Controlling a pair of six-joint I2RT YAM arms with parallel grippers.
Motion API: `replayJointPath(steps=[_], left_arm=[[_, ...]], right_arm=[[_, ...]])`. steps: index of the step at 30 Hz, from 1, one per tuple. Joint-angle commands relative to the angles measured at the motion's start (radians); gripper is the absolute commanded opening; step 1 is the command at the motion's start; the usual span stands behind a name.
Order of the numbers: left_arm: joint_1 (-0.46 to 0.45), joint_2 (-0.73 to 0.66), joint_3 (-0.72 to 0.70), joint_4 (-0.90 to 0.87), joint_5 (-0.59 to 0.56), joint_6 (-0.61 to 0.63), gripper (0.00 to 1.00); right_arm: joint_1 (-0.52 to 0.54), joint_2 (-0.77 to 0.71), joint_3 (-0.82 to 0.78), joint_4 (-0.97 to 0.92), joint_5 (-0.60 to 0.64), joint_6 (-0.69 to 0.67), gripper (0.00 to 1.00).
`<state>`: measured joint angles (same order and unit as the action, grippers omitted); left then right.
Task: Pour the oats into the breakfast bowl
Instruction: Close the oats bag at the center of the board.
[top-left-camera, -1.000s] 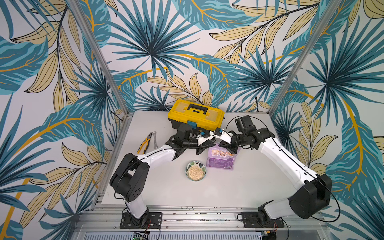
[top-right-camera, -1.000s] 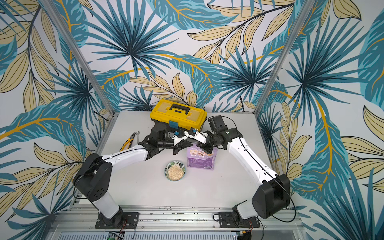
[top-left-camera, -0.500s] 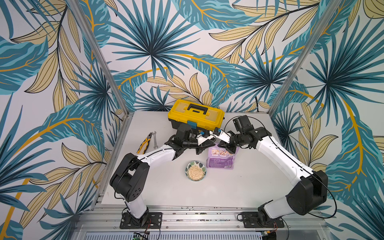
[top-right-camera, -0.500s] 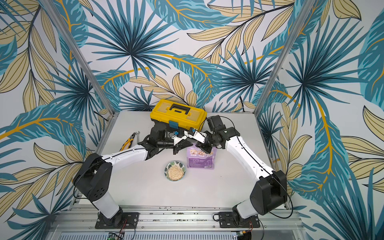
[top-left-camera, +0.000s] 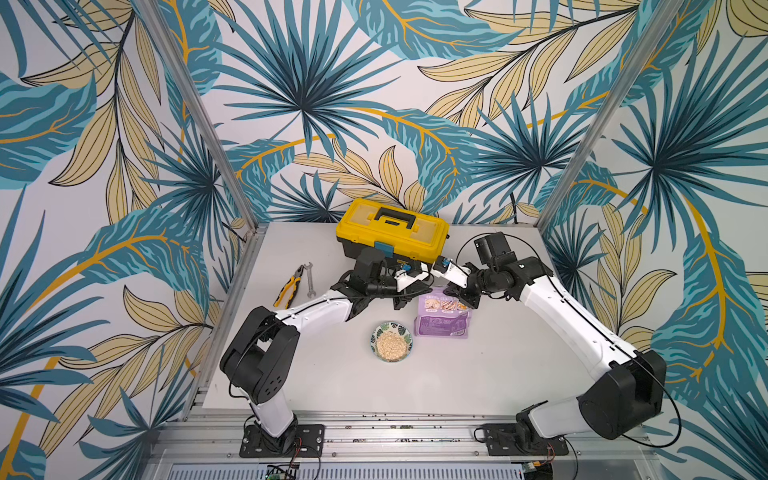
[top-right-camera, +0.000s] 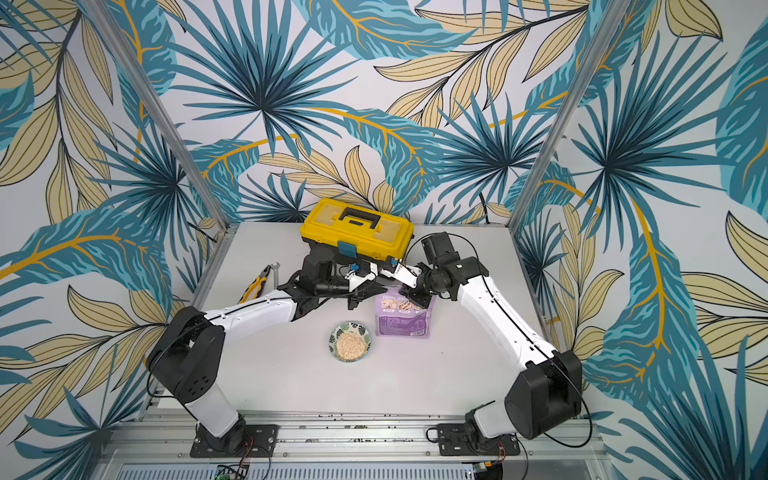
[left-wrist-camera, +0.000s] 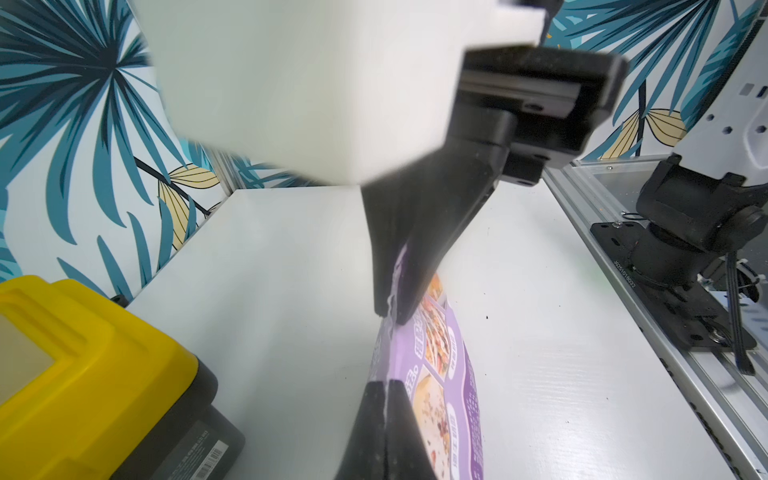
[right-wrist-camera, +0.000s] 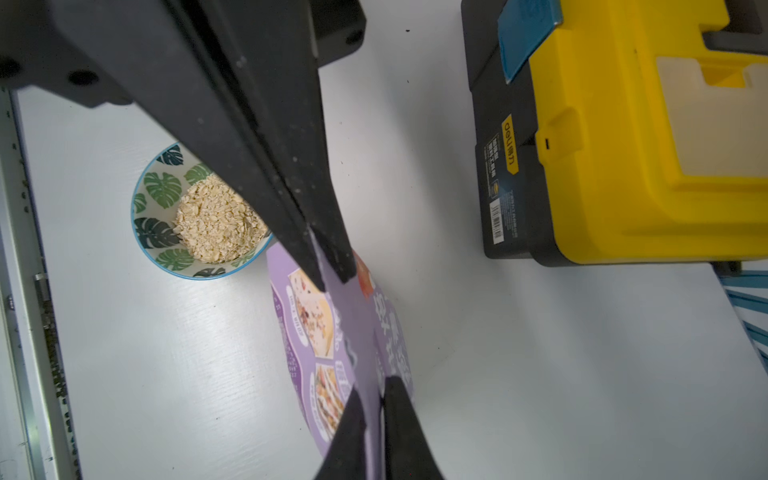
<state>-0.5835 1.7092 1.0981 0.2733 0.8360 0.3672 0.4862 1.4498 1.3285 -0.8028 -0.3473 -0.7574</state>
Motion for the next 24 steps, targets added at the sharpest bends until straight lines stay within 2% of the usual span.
replayJointPath(steps=[1, 4, 6, 7, 10, 12, 13, 14, 15, 16, 17, 19, 24], left_arm=[[-0.003, -0.021, 0.000, 0.028, 0.036, 0.010, 0.00], [-0.004, -0.022, -0.001, 0.022, 0.035, 0.016, 0.00], [-0.003, -0.022, 0.000, 0.017, 0.036, 0.019, 0.00], [-0.003, -0.023, -0.001, 0.015, 0.036, 0.019, 0.00], [-0.004, -0.023, 0.002, 0.009, 0.036, 0.022, 0.00], [-0.003, -0.024, 0.002, 0.006, 0.036, 0.024, 0.00], [-0.004, -0.025, 0.002, 0.006, 0.037, 0.025, 0.00], [-0.004, -0.024, 0.002, 0.005, 0.037, 0.025, 0.00], [-0.004, -0.025, 0.002, 0.004, 0.038, 0.025, 0.00], [-0.004, -0.025, 0.000, 0.004, 0.038, 0.026, 0.00], [-0.003, -0.026, 0.000, 0.002, 0.038, 0.026, 0.00], [-0.004, -0.026, 0.000, 0.003, 0.037, 0.026, 0.00], [-0.004, -0.024, 0.000, 0.013, 0.034, 0.022, 0.00]], right_arm=[[-0.021, -0.030, -0.020, -0.028, 0.044, -0.003, 0.00], [-0.025, -0.041, -0.030, -0.027, 0.050, -0.002, 0.00], [-0.030, -0.054, -0.046, -0.014, 0.072, -0.002, 0.20], [-0.032, -0.059, -0.049, -0.014, 0.076, -0.003, 0.21], [-0.039, -0.069, -0.051, -0.028, 0.062, -0.005, 0.00], [-0.043, -0.080, -0.058, -0.024, 0.061, -0.005, 0.00], [-0.044, -0.087, -0.063, -0.018, 0.071, -0.002, 0.03], [-0.047, -0.091, -0.071, -0.013, 0.082, 0.001, 0.20], [-0.051, -0.096, -0.075, -0.008, 0.092, 0.002, 0.28], [-0.053, -0.099, -0.079, -0.009, 0.095, 0.002, 0.30], [-0.056, -0.102, -0.080, -0.014, 0.095, 0.001, 0.25], [-0.060, -0.104, -0.082, -0.022, 0.090, 0.002, 0.01], [-0.063, -0.113, -0.085, -0.018, 0.085, 0.012, 0.00]])
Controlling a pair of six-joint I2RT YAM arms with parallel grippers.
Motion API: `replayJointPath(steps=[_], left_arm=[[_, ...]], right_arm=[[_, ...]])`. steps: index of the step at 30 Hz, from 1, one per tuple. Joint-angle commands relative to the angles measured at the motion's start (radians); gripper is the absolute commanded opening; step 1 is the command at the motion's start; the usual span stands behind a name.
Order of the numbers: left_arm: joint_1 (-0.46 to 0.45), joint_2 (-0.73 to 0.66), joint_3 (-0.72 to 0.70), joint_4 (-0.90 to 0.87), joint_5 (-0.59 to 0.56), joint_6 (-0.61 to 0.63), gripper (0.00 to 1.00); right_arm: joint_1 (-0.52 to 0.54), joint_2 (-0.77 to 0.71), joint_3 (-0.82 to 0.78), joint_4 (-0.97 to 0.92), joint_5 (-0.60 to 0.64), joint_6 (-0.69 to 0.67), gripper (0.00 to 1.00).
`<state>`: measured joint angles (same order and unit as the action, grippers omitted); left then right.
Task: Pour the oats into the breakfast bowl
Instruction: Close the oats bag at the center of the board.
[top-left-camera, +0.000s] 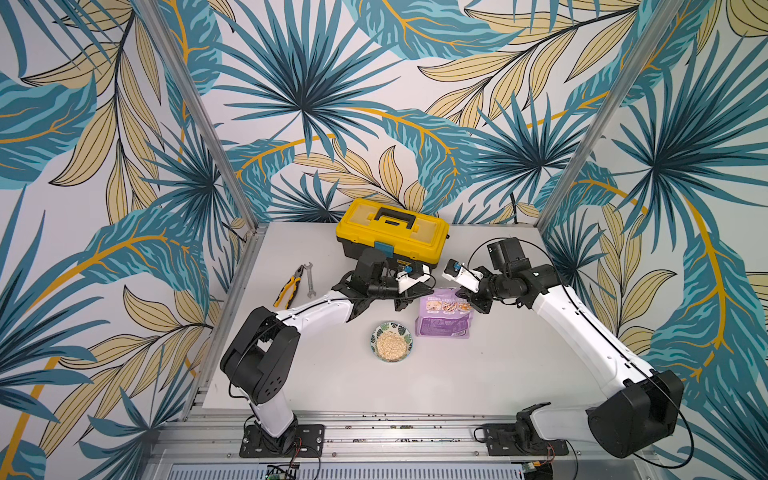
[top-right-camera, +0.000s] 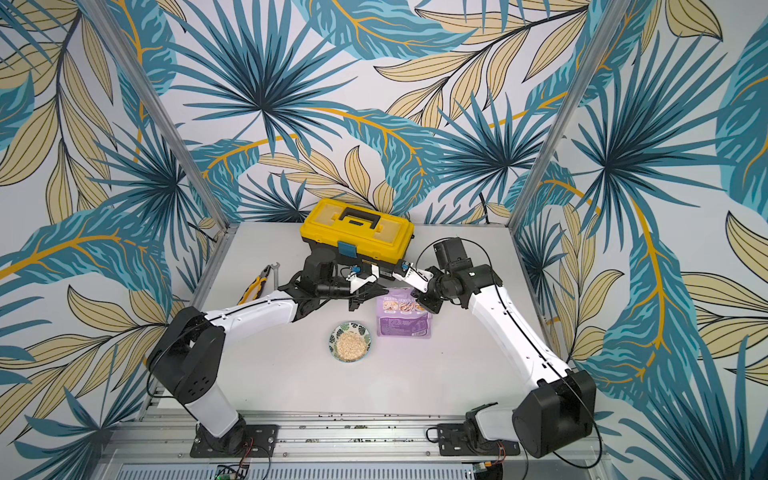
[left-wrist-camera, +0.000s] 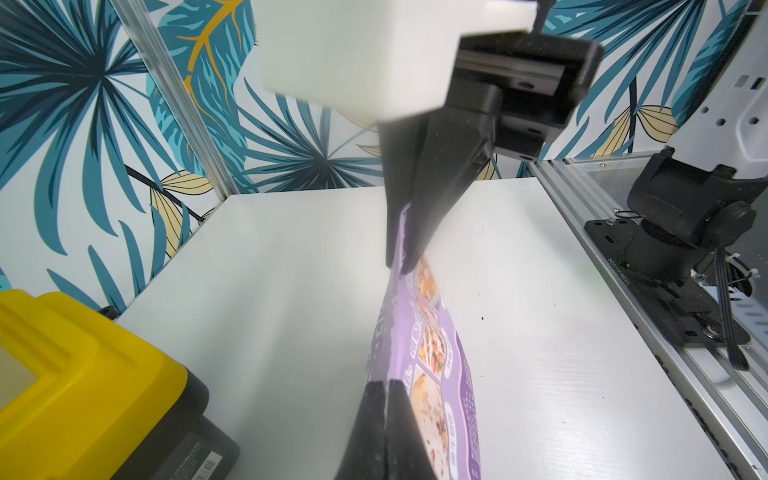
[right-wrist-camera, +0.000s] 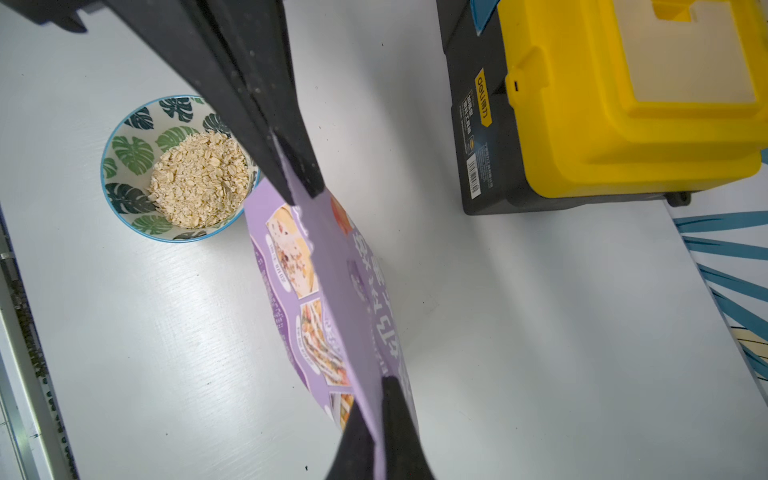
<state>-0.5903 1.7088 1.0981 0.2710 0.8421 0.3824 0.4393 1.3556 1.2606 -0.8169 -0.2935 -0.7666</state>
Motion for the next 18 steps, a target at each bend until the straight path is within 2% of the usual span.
replayJointPath(steps=[1, 7, 9, 15, 18], left_arm=[[0.001, -0.020, 0.002, 0.019, 0.023, 0.005, 0.00], [-0.020, 0.021, 0.028, 0.051, 0.021, 0.004, 0.24], [-0.028, 0.038, 0.046, 0.052, 0.021, 0.004, 0.28], [-0.046, 0.098, 0.107, 0.050, 0.020, 0.000, 0.28], [-0.050, 0.118, 0.130, 0.038, 0.019, -0.001, 0.20]], right_arm=[[-0.015, -0.017, -0.012, -0.005, 0.016, 0.025, 0.00], [-0.015, -0.010, -0.001, -0.005, -0.055, 0.024, 0.00], [-0.016, -0.007, 0.000, -0.005, -0.061, 0.025, 0.00], [-0.013, -0.009, 0.003, 0.000, -0.083, 0.024, 0.00], [-0.014, -0.010, -0.002, 0.004, -0.088, 0.021, 0.00]])
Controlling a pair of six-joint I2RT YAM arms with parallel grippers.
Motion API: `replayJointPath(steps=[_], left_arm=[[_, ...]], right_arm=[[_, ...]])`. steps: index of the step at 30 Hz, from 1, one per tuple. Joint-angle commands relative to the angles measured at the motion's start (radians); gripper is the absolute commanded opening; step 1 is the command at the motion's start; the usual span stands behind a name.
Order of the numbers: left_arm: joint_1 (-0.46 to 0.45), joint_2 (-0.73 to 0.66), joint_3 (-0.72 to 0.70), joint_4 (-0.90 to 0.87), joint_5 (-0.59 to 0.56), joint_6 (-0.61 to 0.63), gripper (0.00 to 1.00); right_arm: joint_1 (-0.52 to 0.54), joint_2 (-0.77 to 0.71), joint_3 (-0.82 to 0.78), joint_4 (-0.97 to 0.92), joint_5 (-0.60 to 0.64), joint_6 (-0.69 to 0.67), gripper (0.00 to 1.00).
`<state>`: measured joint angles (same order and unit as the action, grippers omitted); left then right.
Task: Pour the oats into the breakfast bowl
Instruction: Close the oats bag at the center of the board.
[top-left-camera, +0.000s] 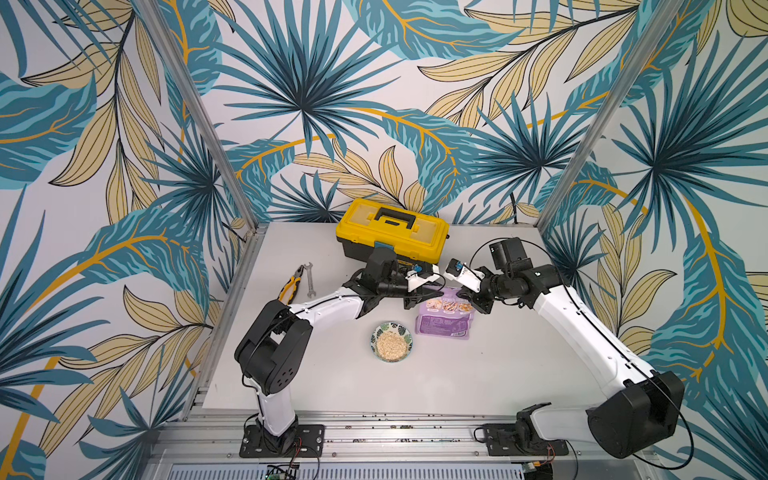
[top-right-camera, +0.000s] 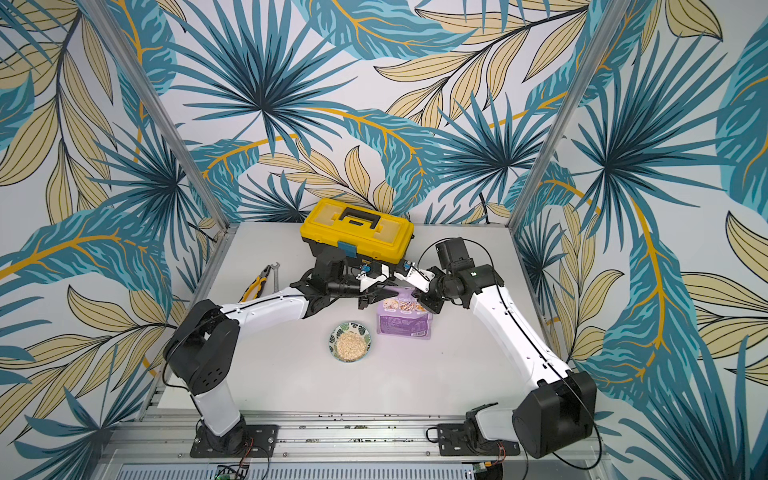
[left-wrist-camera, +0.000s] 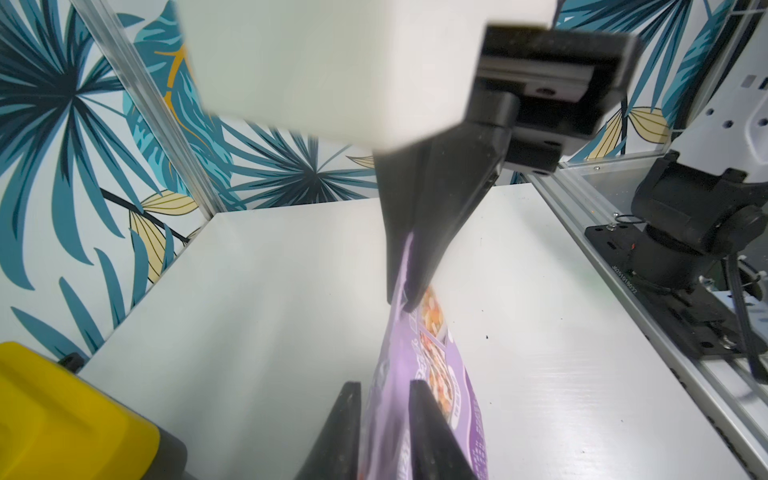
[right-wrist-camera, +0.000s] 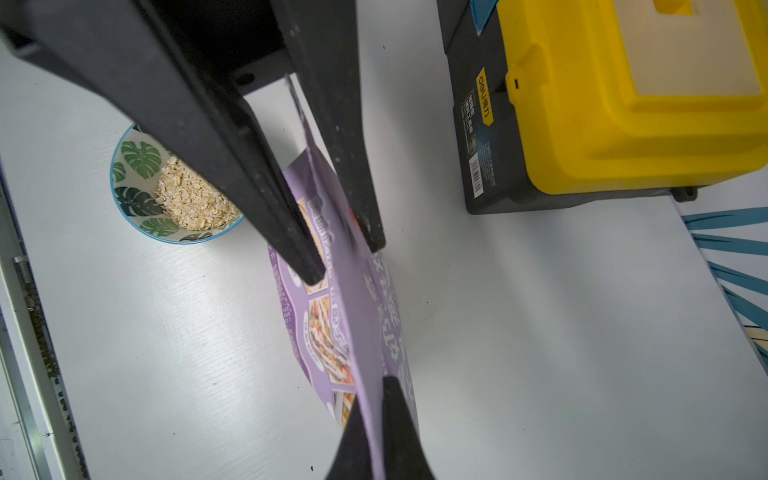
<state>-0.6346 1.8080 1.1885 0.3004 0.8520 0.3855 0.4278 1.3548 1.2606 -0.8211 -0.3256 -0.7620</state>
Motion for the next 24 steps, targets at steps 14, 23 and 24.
replayJointPath(steps=[14, 23, 24], left_arm=[[-0.007, 0.003, 0.017, -0.022, -0.005, 0.034, 0.00], [-0.007, -0.008, 0.017, -0.023, 0.001, 0.027, 0.00], [-0.007, -0.008, 0.017, -0.024, 0.000, 0.027, 0.00]], right_arm=[[-0.056, -0.085, -0.075, 0.047, -0.005, -0.005, 0.26], [-0.060, -0.043, -0.064, 0.041, -0.002, -0.013, 0.33], [-0.059, -0.040, -0.059, 0.038, -0.009, -0.016, 0.25]])
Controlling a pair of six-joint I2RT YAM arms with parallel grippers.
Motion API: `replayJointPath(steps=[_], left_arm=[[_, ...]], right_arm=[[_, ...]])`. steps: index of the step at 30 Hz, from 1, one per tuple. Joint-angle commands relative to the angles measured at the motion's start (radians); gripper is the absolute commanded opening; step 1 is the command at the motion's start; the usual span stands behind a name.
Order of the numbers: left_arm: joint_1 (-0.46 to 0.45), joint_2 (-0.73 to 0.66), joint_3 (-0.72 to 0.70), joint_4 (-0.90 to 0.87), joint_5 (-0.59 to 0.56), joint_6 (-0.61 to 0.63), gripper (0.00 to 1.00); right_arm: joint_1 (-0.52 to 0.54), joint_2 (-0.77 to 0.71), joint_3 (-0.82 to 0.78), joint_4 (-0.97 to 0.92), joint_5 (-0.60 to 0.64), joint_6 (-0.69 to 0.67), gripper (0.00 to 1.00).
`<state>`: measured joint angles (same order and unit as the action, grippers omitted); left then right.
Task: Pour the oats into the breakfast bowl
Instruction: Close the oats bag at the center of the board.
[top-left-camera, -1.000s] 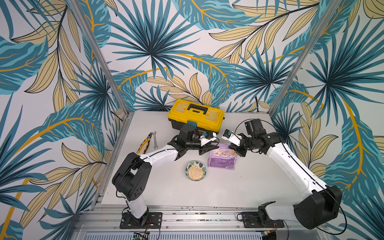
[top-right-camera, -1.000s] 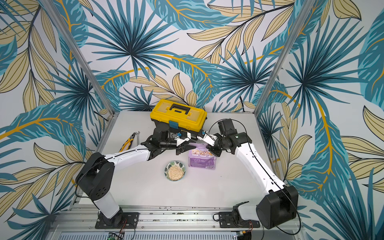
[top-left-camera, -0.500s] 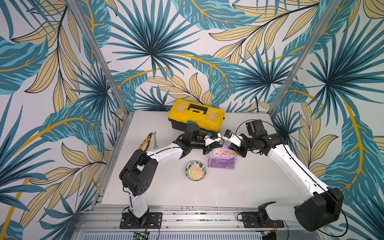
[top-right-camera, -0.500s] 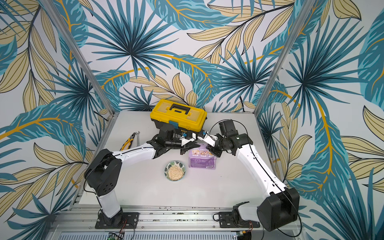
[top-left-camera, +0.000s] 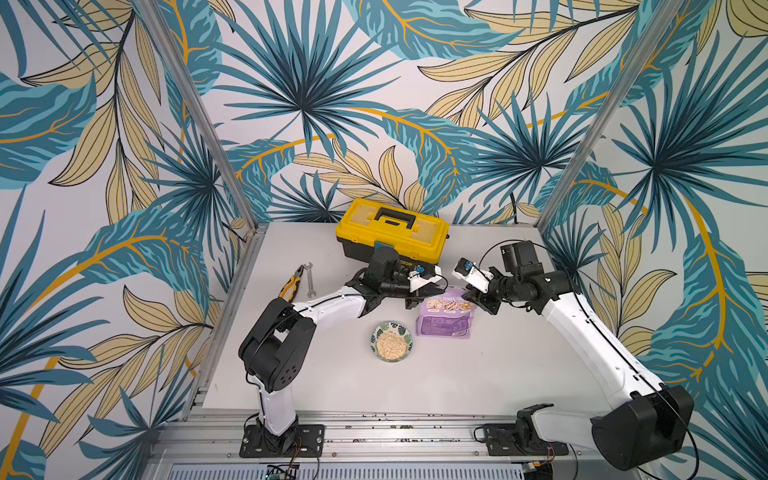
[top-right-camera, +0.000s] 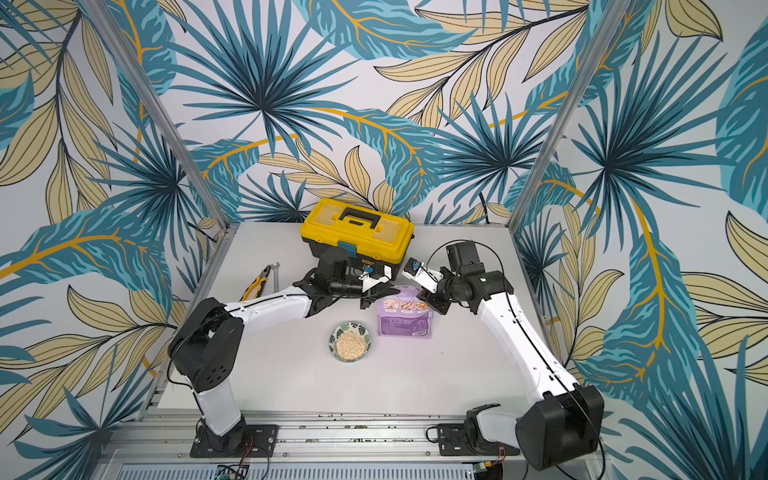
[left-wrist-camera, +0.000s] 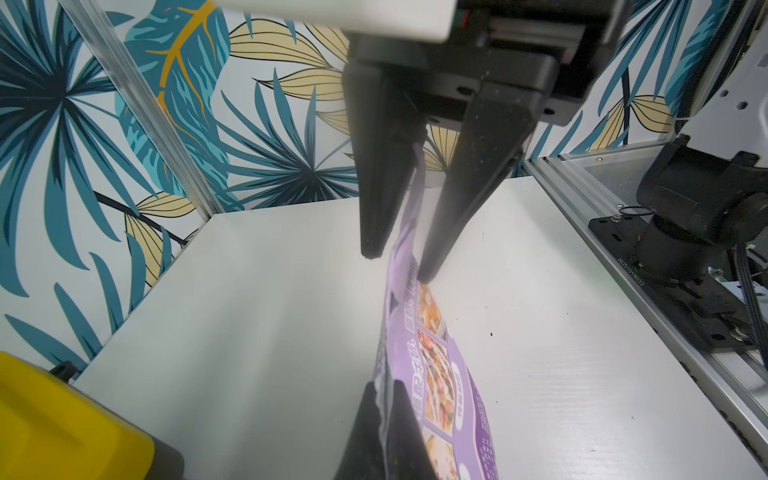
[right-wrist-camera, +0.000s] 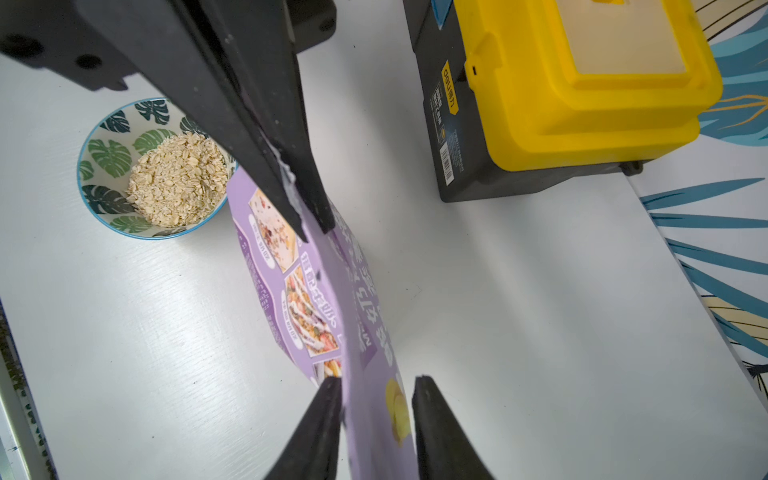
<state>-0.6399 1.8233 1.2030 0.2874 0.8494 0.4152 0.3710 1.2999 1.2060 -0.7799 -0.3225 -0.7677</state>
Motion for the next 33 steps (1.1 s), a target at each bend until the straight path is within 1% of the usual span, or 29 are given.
replayJointPath(steps=[1, 2, 3, 6, 7, 8, 9, 10, 12, 13, 14, 16, 18, 19, 20, 21, 22, 23, 24, 25, 28, 30, 31, 33], left_arm=[[-0.001, -0.025, 0.001, -0.011, 0.002, -0.003, 0.00], [-0.001, -0.027, 0.001, -0.011, 0.002, -0.002, 0.00], [-0.001, -0.028, 0.000, -0.012, 0.002, -0.001, 0.00], [-0.001, -0.034, -0.004, -0.013, 0.000, -0.001, 0.00], [-0.001, -0.036, -0.006, -0.013, -0.002, 0.001, 0.00], [-0.001, -0.040, -0.008, -0.014, -0.002, 0.002, 0.00], [-0.001, -0.041, -0.009, -0.015, -0.002, 0.004, 0.00], [-0.001, -0.043, -0.009, -0.017, -0.003, 0.004, 0.00], [0.000, -0.045, -0.010, -0.019, -0.003, 0.005, 0.00], [0.000, -0.045, -0.010, -0.019, -0.002, 0.004, 0.00], [0.000, -0.046, -0.010, -0.019, -0.002, 0.004, 0.00], [0.000, -0.047, -0.010, -0.021, -0.003, 0.004, 0.00], [0.000, -0.048, -0.011, -0.021, -0.004, 0.005, 0.00], [0.000, -0.048, -0.012, -0.021, -0.004, 0.005, 0.00], [0.000, -0.048, -0.013, -0.021, -0.004, 0.007, 0.00], [0.000, -0.049, -0.014, -0.022, -0.006, 0.007, 0.00], [-0.001, -0.050, -0.014, -0.023, -0.007, 0.007, 0.00], [0.001, -0.051, -0.014, -0.024, -0.009, 0.007, 0.00], [0.002, -0.051, -0.014, -0.025, -0.010, 0.007, 0.00], [0.002, -0.053, -0.014, -0.027, -0.011, 0.008, 0.00], [0.004, -0.057, -0.016, -0.031, -0.015, 0.008, 0.00], [0.007, -0.058, -0.021, -0.031, -0.022, 0.009, 0.00], [0.009, -0.062, -0.024, -0.031, -0.023, 0.008, 0.02], [0.018, -0.072, -0.037, -0.030, -0.033, 0.010, 0.12]], right_arm=[[-0.003, 0.019, 0.001, -0.007, -0.016, -0.013, 0.15], [-0.003, 0.020, 0.007, -0.012, -0.016, -0.015, 0.03], [-0.004, 0.020, 0.009, -0.013, -0.010, -0.016, 0.00], [-0.014, 0.004, 0.003, -0.004, 0.014, -0.013, 0.00], [-0.020, -0.002, -0.002, 0.000, 0.023, -0.011, 0.09], [-0.027, -0.006, -0.005, 0.004, 0.028, -0.008, 0.16], [-0.033, -0.011, -0.011, 0.007, 0.033, -0.005, 0.20], [-0.036, -0.016, -0.014, 0.010, 0.035, -0.005, 0.21], [-0.040, -0.019, -0.020, 0.010, 0.034, -0.004, 0.22], [-0.040, -0.019, -0.021, 0.009, 0.033, -0.004, 0.19], [-0.041, -0.019, -0.020, 0.007, 0.032, -0.004, 0.14], [-0.044, -0.018, -0.019, 0.004, 0.037, -0.004, 0.00], [-0.047, -0.020, -0.017, 0.004, 0.039, -0.004, 0.00], [-0.051, -0.023, -0.018, 0.007, 0.043, -0.001, 0.02], [-0.055, -0.026, -0.020, 0.010, 0.050, 0.002, 0.18], [-0.060, -0.029, -0.025, 0.014, 0.055, 0.004, 0.28], [-0.066, -0.032, -0.026, 0.008, 0.054, 0.003, 0.31], [-0.070, -0.033, -0.027, 0.003, 0.051, 0.003, 0.32], [-0.073, -0.034, -0.027, -0.001, 0.048, 0.003, 0.30], [-0.075, -0.035, -0.027, -0.003, 0.046, 0.001, 0.25], [-0.077, -0.039, -0.025, -0.006, 0.045, -0.002, 0.01], [-0.078, -0.043, -0.024, -0.005, 0.041, -0.003, 0.00], [-0.078, -0.048, -0.024, -0.002, 0.044, -0.002, 0.00], [-0.077, -0.056, -0.029, 0.005, 0.052, -0.004, 0.00]])
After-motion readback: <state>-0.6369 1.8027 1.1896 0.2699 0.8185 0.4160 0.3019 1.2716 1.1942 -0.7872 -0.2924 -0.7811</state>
